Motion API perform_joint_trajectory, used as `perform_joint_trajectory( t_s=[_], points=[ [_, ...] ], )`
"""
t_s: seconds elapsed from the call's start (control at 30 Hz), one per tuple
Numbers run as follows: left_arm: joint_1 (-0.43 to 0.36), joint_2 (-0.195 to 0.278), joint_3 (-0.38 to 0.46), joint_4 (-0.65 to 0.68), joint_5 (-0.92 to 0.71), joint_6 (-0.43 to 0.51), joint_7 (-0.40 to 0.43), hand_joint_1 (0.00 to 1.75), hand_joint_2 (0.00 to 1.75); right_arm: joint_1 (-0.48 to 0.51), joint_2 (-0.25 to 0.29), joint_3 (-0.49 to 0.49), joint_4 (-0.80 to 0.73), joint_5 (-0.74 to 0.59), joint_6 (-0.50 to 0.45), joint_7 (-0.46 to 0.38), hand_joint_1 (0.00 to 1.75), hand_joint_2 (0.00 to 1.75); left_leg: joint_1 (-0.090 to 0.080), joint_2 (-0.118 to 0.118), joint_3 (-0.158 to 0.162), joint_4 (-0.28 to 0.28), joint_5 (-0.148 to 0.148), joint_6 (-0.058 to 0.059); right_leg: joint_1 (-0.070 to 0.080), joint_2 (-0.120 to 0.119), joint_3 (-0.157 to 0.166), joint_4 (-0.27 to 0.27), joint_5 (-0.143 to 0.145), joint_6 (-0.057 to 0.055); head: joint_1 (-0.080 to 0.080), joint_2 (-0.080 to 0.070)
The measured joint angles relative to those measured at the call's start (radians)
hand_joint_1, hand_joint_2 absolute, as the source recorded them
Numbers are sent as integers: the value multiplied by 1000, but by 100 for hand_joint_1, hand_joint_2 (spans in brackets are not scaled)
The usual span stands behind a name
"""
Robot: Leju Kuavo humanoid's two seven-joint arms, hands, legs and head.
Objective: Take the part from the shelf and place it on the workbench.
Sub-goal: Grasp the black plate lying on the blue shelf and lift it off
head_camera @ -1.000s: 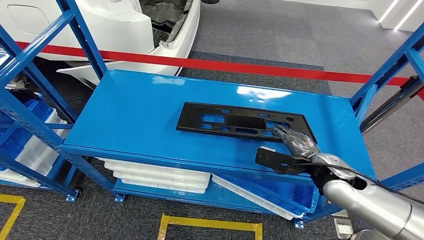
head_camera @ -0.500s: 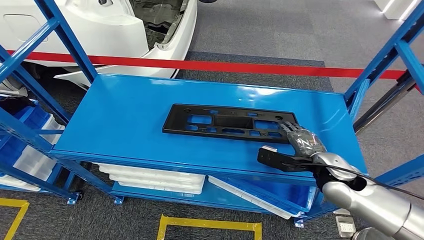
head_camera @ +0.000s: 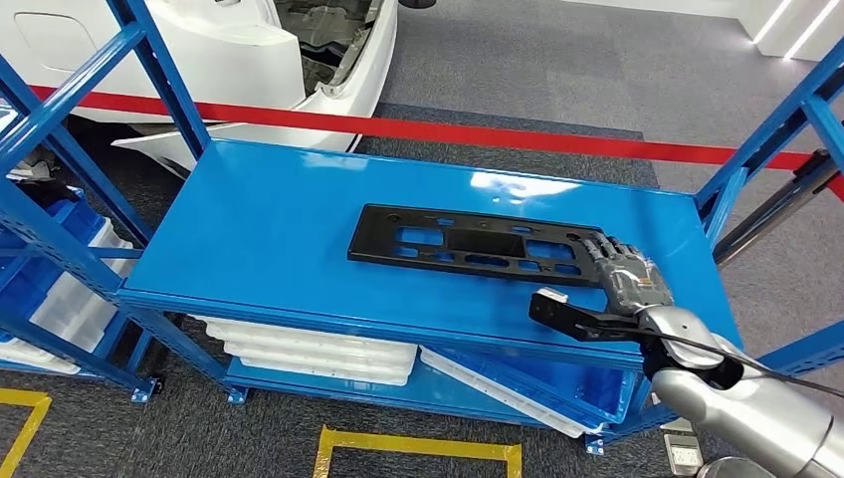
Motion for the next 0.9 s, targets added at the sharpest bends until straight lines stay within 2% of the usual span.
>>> perform_joint_trajectory(
  t_s=[0.03,0.07,0.1,0.17,0.2,0.27,0.3,0.37,0.43,0.5,0.53,0.57,0.6,0.67,0.7,0.77,0.83,0.9],
  points=[
    [0,0,0,0,0,0,1,0,0,1,1,0,6,5,0,-3,0,175,0,0,0,0,0,0,-2,0,-20,45,-12,3,1,0],
    [0,0,0,0,0,0,1,0,0,2,3,-1,13,10,1,-5,0,175,-1,0,0,0,0,0,-3,0,-26,57,-6,4,2,0],
    [0,0,0,0,-1,1,2,0,0,1,5,-1,18,14,1,-7,0,175,0,0,1,0,-1,0,-5,0,-13,29,20,4,3,0],
    [-1,0,0,0,-2,3,2,0,0,-5,7,-3,26,22,0,-10,0,175,0,-1,2,0,-2,-3,-6,0,46,-99,89,1,5,0],
    [-2,0,0,0,-3,4,2,0,0,-10,9,-4,32,25,0,-11,0,175,-2,-2,1,1,-2,-6,-4,0,73,-160,110,-2,6,0],
    [-3,0,0,0,-5,5,2,0,0,-17,10,-6,42,30,-2,-12,0,175,-3,-2,-2,0,0,-14,2,0,93,-213,116,-9,6,0],
    [-3,0,0,0,-6,5,2,0,0,-17,10,-6,45,30,-3,-12,0,175,-3,-3,-3,-1,1,-20,5,0,92,-216,116,-14,4,0],
    [-2,1,0,0,-7,6,2,0,0,-17,10,-6,51,29,-5,-14,0,175,-3,-2,-3,6,-7,-31,1,-1,94,-224,121,-25,1,0],
    [-3,1,0,0,-7,7,2,0,0,-19,12,-7,56,27,-8,-18,0,175,-4,-3,-25,67,-49,-39,-3,-3,98,-232,125,-38,-7,0],
    [-1,1,0,0,-8,8,2,0,0,-20,16,-6,63,24,-9,-20,0,175,-3,-3,-82,194,-109,-41,0,-5,98,-231,123,-44,-16,0],
    [0,2,0,0,-8,9,2,0,0,-19,18,-6,67,24,-9,-21,0,175,-3,-3,-108,249,-127,-41,1,-6,98,-229,122,-46,-17,0],
    [0,2,0,0,-8,9,2,0,0,-19,21,-6,71,23,-9,-22,0,175,-3,-3,-120,273,-126,-41,2,-6,99,-227,120,-48,-18,0],
    [1,2,0,0,-8,9,2,0,0,-19,23,-6,74,23,-9,-22,0,175,-3,-2,-114,257,-105,-39,2,-5,100,-225,118,-48,-18,0],
    [0,4,0,0,-8,9,2,0,0,-19,25,-6,79,23,-9,-23,0,175,-3,-3,-62,139,-39,-34,2,-4,102,-218,112,-44,-20,0],
    [0,4,0,0,-8,9,2,0,0,-20,26,-6,81,23,-9,-23,0,175,-3,-3,-37,78,-16,-31,4,-3,101,-211,107,-41,-21,0],
    [0,4,0,0,-8,10,3,0,0,-21,27,-6,84,22,-9,-23,0,175,-5,-4,-16,23,-4,-26,6,-1,96,-202,102,-33,-21,0],
    [1,5,0,0,-9,11,3,0,0,-21,27,-6,88,19,-12,-24,0,175,-7,-4,-17,20,-3,-19,4,-1,95,-202,102,-26,-20,0],
    [-1,5,0,0,-11,12,3,0,0,-22,26,-6,93,12,-19,-26,0,175,-3,-3,-15,13,1,-9,2,-1,88,-181,84,-17,-17,0]
  ],
)
